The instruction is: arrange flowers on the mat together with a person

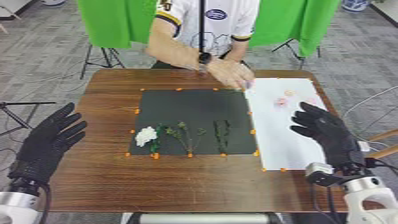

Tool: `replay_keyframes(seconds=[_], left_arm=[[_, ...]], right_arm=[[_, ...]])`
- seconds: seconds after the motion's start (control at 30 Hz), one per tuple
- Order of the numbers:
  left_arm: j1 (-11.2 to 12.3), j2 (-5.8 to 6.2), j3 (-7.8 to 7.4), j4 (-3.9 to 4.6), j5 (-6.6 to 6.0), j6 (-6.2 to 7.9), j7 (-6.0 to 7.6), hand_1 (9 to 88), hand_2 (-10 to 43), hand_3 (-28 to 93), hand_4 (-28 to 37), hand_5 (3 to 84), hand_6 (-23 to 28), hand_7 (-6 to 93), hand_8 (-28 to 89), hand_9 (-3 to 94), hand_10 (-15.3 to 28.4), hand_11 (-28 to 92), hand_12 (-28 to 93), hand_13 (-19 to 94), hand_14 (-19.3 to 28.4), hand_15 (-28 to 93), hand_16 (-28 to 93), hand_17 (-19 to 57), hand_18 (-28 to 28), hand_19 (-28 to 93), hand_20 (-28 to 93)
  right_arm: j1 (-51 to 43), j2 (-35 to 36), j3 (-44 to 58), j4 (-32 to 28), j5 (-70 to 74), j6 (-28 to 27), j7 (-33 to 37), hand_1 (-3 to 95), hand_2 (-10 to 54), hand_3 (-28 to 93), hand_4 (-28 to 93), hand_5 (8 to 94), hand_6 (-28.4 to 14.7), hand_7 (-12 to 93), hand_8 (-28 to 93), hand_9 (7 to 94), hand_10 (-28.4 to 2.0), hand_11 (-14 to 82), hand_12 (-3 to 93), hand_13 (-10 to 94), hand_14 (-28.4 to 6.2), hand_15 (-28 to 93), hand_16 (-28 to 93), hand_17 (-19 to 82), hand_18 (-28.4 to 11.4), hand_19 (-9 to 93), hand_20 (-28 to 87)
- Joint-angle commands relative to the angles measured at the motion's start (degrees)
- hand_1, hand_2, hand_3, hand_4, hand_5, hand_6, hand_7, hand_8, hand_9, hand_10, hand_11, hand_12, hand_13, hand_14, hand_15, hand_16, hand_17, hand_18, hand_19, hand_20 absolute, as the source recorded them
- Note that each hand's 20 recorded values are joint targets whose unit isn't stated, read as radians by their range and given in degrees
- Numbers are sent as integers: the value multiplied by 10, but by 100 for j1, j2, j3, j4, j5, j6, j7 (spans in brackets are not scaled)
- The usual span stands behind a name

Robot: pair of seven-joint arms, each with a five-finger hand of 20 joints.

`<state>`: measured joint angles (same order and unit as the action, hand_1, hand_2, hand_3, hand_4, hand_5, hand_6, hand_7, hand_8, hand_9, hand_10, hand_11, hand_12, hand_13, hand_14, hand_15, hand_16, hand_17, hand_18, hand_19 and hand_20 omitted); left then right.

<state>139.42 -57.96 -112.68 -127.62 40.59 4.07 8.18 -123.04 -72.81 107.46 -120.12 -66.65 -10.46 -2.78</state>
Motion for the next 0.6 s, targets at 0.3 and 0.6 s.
replay_keyframes(seconds=[0.3, 0.6], left_arm=[[33, 20, 14, 36, -5, -77, -49, 263, -42, 697, -248, 308, 27, 142, -75, 265, 109, 137, 195, 219, 143, 212, 44, -81, 217, 425, 96], [106, -37, 26, 2, 14, -114, -40, 263, -42, 697, -247, 307, 27, 141, -74, 264, 109, 137, 195, 219, 143, 214, 44, -81, 217, 425, 97]], right_arm=[[349, 615, -161, 78, -43, 92, -22, 202, -37, 835, -224, 384, -60, 152, -78, 384, -139, 130, 263, 319, -115, 168, 343, 113, -196, 443, 300], [341, 626, -158, 83, 20, 53, 62, 201, -36, 835, -224, 385, -60, 152, -79, 388, -141, 130, 264, 321, -116, 168, 344, 113, -197, 442, 300]])
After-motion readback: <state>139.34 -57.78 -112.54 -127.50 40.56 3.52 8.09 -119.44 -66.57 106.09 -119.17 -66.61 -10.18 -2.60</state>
